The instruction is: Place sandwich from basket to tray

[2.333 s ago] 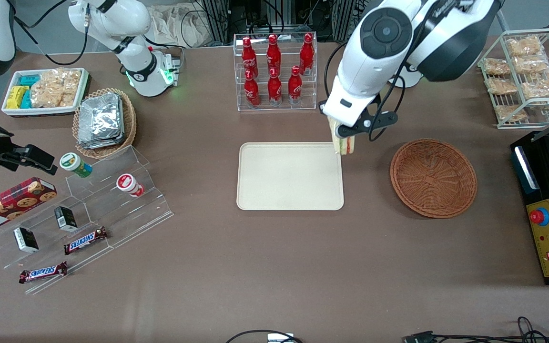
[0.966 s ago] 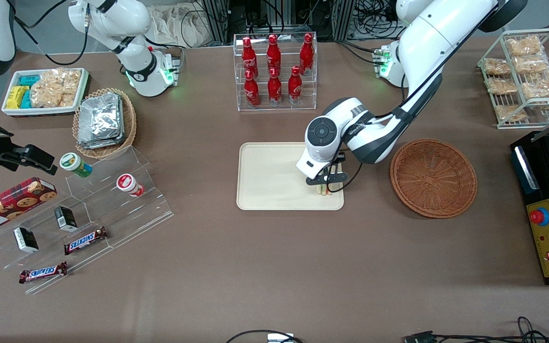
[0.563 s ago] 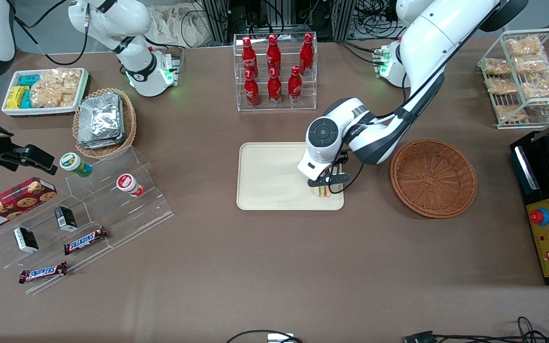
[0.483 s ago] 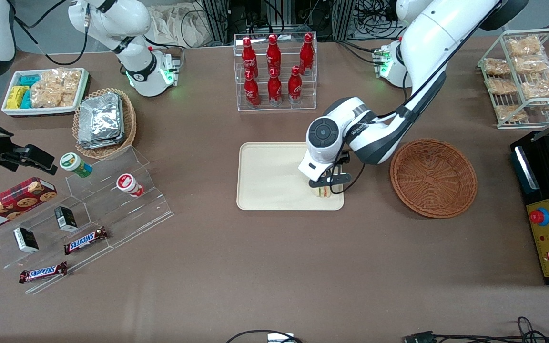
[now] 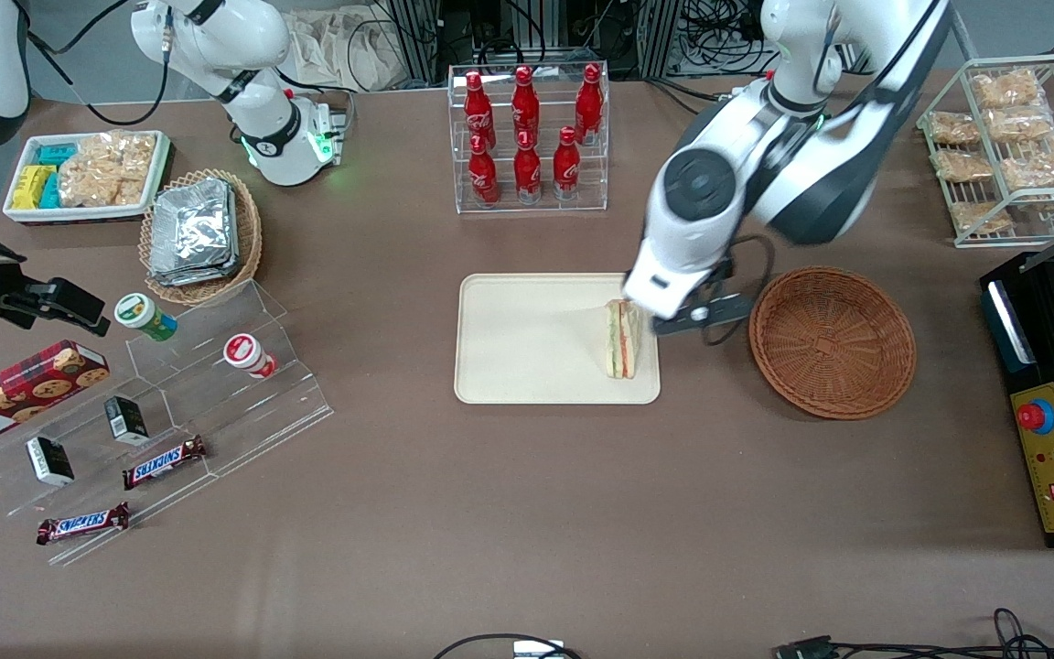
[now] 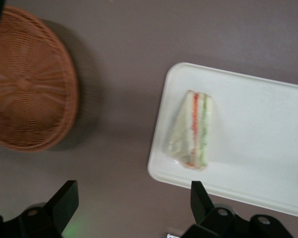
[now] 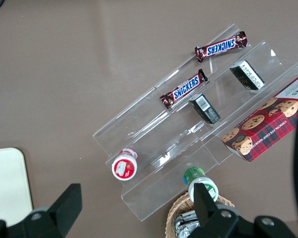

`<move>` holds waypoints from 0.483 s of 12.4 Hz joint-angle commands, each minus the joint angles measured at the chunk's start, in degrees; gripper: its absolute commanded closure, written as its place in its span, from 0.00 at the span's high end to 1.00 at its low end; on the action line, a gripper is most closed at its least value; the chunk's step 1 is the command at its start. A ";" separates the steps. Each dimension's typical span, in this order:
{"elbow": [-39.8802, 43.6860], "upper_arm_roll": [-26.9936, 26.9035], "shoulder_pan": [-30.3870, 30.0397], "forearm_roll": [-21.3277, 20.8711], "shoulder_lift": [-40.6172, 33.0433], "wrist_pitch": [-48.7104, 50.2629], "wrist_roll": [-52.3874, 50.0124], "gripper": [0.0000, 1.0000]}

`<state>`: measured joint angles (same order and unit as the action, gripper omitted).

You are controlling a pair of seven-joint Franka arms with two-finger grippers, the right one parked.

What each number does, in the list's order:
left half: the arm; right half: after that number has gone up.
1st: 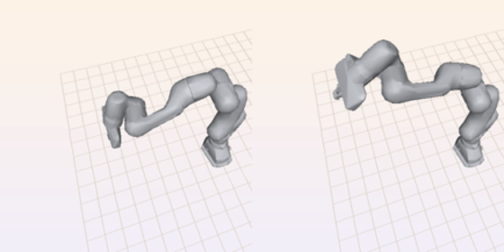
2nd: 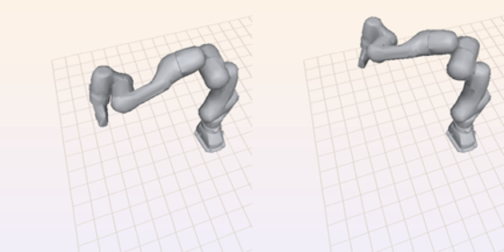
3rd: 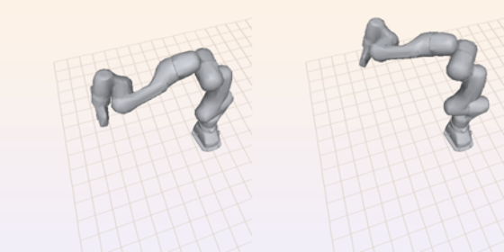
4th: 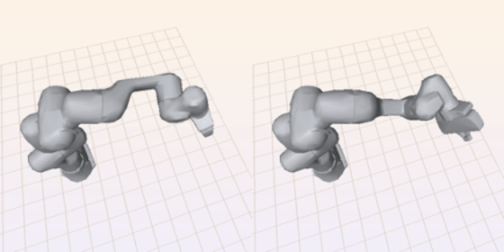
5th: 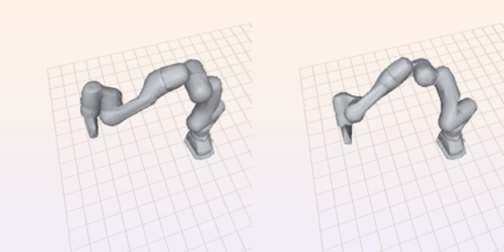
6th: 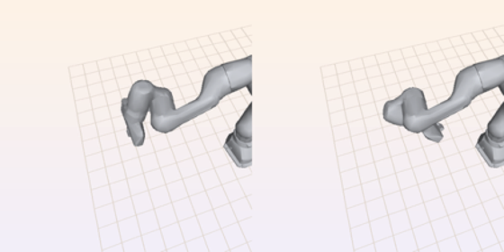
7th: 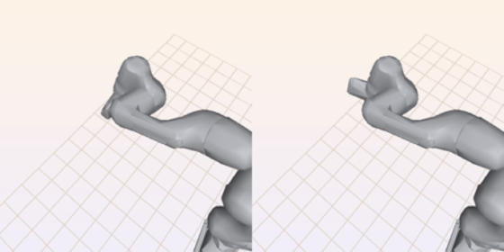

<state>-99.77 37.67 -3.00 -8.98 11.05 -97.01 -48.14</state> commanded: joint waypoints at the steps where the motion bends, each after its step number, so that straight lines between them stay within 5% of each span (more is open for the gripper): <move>1: -4.36 -10.45 -0.43 6.23 -10.67 2.70 10.91 1.00; 6: -10.09 -30.35 0.18 8.90 -20.44 2.79 31.68 1.00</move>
<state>-106.30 11.51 -3.46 -1.40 -5.23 -93.74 -21.45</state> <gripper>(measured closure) 0.000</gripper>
